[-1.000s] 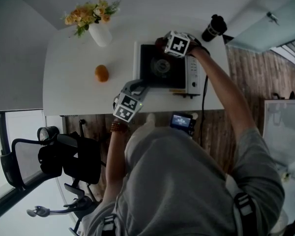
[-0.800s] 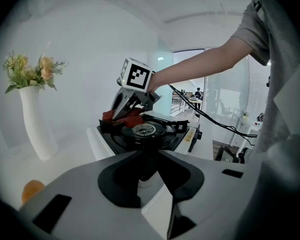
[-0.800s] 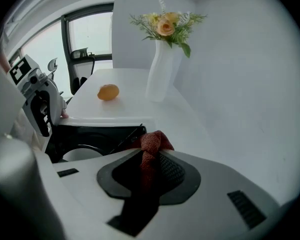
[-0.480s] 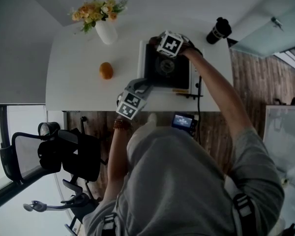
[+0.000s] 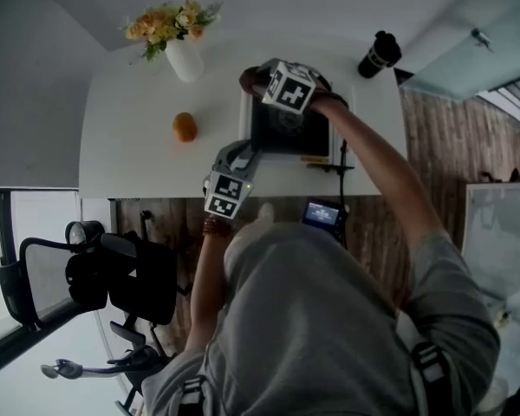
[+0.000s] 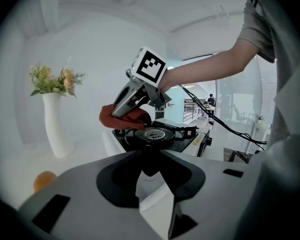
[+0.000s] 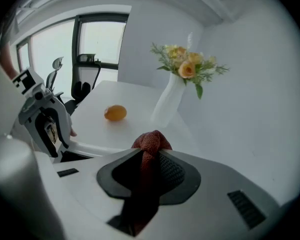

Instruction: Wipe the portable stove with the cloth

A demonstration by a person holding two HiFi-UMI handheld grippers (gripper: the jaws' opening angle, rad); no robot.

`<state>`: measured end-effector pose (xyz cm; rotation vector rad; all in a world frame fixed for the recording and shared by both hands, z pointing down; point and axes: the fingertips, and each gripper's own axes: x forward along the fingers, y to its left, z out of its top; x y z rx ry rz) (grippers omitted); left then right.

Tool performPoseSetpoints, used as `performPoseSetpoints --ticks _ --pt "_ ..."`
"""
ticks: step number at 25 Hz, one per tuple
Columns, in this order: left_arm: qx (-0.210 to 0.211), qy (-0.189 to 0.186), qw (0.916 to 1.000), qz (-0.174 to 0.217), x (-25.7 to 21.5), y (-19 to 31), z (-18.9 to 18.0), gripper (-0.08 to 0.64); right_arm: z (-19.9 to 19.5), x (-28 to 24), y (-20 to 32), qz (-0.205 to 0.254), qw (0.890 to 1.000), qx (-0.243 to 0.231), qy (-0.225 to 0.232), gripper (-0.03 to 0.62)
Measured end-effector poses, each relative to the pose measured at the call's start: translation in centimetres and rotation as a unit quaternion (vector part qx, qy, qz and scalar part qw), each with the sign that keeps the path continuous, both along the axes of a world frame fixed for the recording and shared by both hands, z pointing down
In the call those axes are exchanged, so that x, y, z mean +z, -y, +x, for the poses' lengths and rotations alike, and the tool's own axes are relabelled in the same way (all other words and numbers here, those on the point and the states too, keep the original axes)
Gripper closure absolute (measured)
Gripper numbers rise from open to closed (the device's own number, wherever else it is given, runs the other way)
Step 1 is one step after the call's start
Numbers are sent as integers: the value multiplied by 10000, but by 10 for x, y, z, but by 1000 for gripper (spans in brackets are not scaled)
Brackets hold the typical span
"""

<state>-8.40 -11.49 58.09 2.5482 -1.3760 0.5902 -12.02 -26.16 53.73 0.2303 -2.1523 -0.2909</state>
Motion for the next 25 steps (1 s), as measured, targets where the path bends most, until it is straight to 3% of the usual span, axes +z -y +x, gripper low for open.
performPoseSetpoints --ticks 4,8,18,25 --pt "49 111 9999 -115 5 -4 4 407 -6 40 -5 463 9938 -283 -972 499" --pt "158 167 9994 -256 14 -7 6 393 -6 54 -6 630 9881 -438 -1335 503" --pt "217 134 9992 -314 20 -17 13 385 -4 56 -28 426 9847 -869 -1447 509" --pt "212 178 9992 -273 20 -15 13 385 -4 57 -37 755 9798 -1068 -1512 512"
